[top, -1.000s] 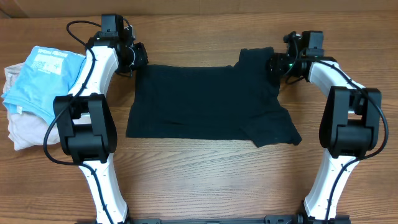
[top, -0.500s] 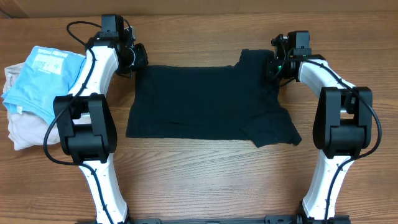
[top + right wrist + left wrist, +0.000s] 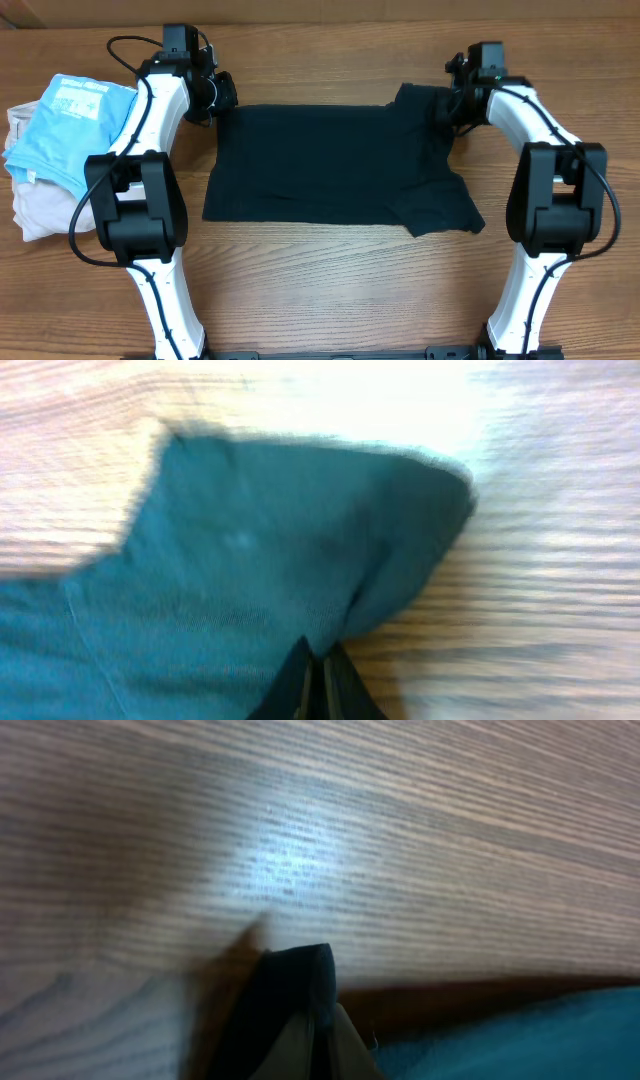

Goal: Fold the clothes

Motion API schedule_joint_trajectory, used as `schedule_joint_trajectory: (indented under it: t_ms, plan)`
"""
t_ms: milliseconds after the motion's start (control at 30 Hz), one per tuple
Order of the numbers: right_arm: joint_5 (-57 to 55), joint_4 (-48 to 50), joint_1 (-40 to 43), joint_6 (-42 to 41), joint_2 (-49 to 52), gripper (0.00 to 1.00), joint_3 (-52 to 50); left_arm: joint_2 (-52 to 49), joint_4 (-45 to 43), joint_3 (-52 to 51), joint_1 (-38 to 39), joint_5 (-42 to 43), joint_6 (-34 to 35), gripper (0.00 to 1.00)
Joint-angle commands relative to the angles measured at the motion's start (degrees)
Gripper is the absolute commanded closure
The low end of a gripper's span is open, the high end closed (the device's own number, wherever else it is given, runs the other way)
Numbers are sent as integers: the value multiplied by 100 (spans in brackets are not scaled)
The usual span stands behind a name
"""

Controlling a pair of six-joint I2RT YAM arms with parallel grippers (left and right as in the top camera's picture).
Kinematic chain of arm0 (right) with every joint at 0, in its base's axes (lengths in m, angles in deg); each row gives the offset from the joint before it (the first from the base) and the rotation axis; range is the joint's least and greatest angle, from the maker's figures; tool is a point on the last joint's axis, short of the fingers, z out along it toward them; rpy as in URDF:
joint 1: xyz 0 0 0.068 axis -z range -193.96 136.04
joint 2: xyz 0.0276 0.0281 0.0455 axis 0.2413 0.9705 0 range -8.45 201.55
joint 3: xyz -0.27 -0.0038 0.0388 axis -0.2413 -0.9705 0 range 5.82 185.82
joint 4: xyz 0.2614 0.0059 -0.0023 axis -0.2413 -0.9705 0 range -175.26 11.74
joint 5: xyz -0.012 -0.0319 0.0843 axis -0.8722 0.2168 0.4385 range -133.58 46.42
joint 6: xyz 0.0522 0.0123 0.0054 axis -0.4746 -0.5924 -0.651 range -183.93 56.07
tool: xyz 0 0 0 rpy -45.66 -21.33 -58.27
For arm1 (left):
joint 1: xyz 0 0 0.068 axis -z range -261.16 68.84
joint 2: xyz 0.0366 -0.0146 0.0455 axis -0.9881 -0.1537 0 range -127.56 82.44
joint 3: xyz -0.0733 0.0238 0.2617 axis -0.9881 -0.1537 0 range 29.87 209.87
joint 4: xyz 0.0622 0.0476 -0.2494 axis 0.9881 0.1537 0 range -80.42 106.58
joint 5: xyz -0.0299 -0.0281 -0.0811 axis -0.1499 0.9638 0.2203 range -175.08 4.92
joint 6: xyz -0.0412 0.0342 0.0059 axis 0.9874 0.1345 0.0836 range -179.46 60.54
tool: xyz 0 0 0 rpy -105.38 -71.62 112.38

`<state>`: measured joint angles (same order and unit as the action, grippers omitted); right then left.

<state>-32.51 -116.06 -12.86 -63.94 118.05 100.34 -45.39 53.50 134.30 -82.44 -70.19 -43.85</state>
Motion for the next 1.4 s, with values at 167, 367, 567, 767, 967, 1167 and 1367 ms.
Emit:
schedule_joint_trajectory:
  t_ms: [167, 367, 567, 767, 967, 1167, 1367]
  plan:
    - [-249, -1298, 68, 4, -935, 96, 756, 927, 699, 166, -68, -304, -177, 96]
    - [-258, -2546, 83, 7, -1069, 96, 756, 935, 1513, 164, -66, -356, -195, 96]
    - [-273, -3390, 90, 7, -1069, 96, 756, 933, 2048, 142, -52, -697, -195, 96]
    - [-280, -4022, 90, 50, -1067, 96, 743, 933, 2271, -52, -52, -846, -195, 96]
    - [-356, -4463, 90, 50, -1067, 94, 601, 933, 2184, -546, -50, -844, -192, 96]
    - [-354, -4500, 90, 48, -1067, 94, 181, 933, 2028, -1128, -46, -741, -190, 96]
    - [-358, -4485, 90, 48, -1067, 87, -170, 933, 2059, -1434, -46, -741, -190, 96]
